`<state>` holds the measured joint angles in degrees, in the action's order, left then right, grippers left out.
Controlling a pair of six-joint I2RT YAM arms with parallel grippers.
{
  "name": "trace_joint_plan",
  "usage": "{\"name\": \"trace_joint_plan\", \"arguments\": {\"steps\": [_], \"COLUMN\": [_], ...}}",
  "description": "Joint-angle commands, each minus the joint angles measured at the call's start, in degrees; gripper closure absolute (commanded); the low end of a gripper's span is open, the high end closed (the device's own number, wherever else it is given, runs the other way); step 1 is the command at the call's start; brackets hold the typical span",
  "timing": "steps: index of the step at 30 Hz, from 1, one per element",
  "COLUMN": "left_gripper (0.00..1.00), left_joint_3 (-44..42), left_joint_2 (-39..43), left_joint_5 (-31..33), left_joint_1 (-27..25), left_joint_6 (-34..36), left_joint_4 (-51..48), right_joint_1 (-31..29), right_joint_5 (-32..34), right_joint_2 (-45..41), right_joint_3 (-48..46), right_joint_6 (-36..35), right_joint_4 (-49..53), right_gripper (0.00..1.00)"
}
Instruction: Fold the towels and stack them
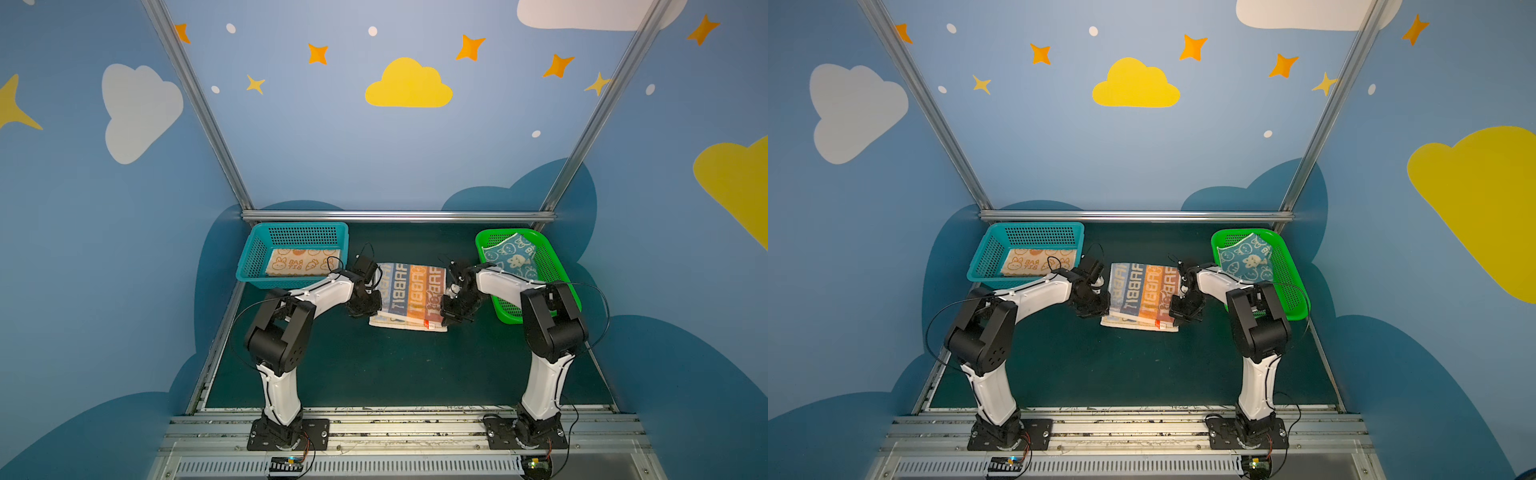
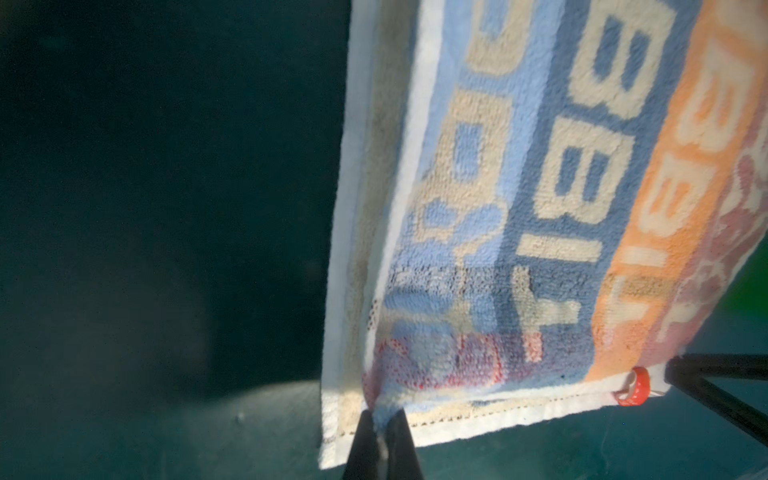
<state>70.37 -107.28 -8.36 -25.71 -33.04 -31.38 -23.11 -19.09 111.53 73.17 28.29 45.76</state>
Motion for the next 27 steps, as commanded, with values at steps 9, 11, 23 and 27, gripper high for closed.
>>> {"name": "trace_joint_plan", "arguments": {"steps": [9,11,23,27], "left_gripper": [0.97,0.97,0.97,0.97], "left_joint_3": [7.9,8.1,0.1,-2.6], "left_joint_2": [0.4,1.8,4.0,3.3], "left_joint_5": [1.3,1.3,0.1,-0.2], "left_joint_1": [1.0,1.0,0.3,0.0], "left_joint_6": [1.6,1.6,-0.2,-0.7], "left_joint_4": [-5.4,-6.0,-2.3,-0.6], "right_joint_1": [0.5,0.4,-0.4,-0.9], "right_joint_5": [2.3,2.7,1.3,1.1], "right_joint_2": [-1.6,-3.7,-5.2,-3.7], "right_joint_3": [8.7,9.3,1.3,-1.3], "right_joint_6": [-1.0,-1.2,-0.1,0.3], "right_joint_4": [6.8,7.8,3.9,1.8], "right_gripper": [1.00,1.00,1.00,1.00]}}
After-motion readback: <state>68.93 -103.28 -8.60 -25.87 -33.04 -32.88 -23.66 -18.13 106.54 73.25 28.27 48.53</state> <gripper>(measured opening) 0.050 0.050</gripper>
